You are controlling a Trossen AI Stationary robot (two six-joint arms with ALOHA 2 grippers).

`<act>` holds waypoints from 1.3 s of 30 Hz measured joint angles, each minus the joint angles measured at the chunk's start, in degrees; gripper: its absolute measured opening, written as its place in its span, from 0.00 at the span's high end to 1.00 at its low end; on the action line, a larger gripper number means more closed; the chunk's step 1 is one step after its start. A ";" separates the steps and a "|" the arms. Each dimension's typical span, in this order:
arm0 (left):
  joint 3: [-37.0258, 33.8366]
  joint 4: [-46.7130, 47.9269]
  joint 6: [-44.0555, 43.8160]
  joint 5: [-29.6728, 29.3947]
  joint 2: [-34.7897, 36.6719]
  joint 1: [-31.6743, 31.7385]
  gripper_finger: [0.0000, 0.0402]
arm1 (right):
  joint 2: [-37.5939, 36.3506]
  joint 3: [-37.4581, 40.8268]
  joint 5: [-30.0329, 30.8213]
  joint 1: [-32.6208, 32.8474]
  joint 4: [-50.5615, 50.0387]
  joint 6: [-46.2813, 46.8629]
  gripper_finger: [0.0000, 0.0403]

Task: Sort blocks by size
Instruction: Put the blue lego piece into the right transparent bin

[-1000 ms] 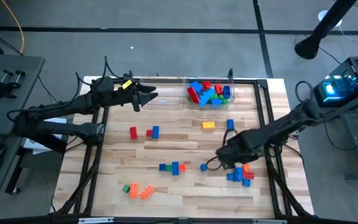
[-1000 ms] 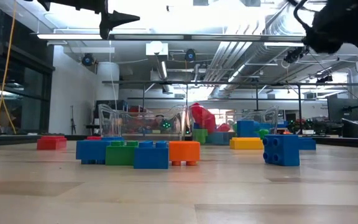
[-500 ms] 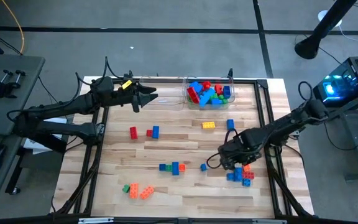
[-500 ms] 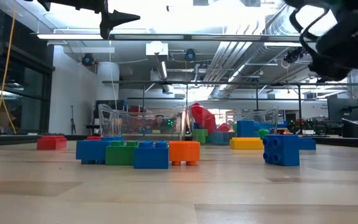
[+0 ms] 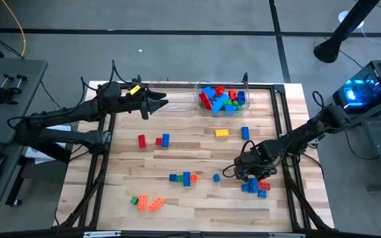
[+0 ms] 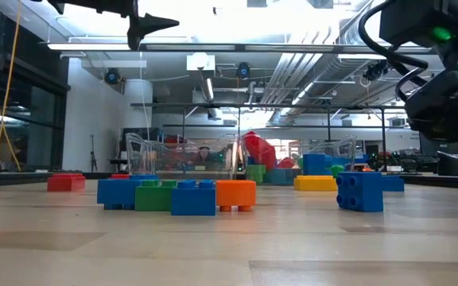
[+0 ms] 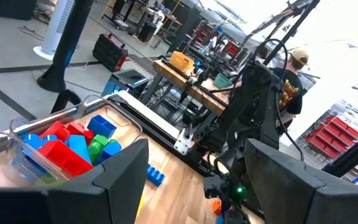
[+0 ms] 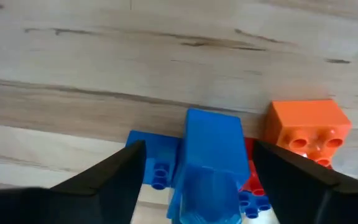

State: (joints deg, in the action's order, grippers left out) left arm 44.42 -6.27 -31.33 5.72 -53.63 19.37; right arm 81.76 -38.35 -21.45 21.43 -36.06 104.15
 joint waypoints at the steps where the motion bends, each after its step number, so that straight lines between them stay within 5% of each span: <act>1: 0.00 0.24 0.03 -0.40 0.00 0.00 0.37 | 0.00 0.00 0.02 0.00 -0.04 0.01 0.35; 7: 0.02 0.86 0.04 -1.34 -0.37 0.14 0.37 | 0.00 -0.04 0.01 0.00 0.29 -0.07 0.67; 16: 0.04 2.07 0.69 -1.32 -0.83 0.12 0.37 | -0.97 -7.06 4.00 -4.85 -7.44 -10.62 0.67; 22: 0.04 2.11 0.94 -1.32 -0.90 0.12 0.37 | -4.24 -19.47 22.07 -17.66 -20.67 -24.81 0.67; 28: 0.04 2.13 0.08 -1.30 -0.90 0.12 0.37 | -3.87 -28.03 38.63 -37.04 -15.09 -44.69 0.67; 36: 0.04 2.47 0.07 -1.28 -0.92 0.10 0.37 | -3.74 -28.28 37.89 -56.40 0.11 -56.77 0.66; 39: 0.04 2.77 0.07 -1.23 -0.92 0.10 0.37 | -3.74 -28.26 36.06 -58.71 -0.87 -57.06 0.55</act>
State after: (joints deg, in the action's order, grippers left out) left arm 44.47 -3.51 -31.27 4.49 -54.54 19.46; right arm 78.02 -66.61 14.61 -37.28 -36.93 47.10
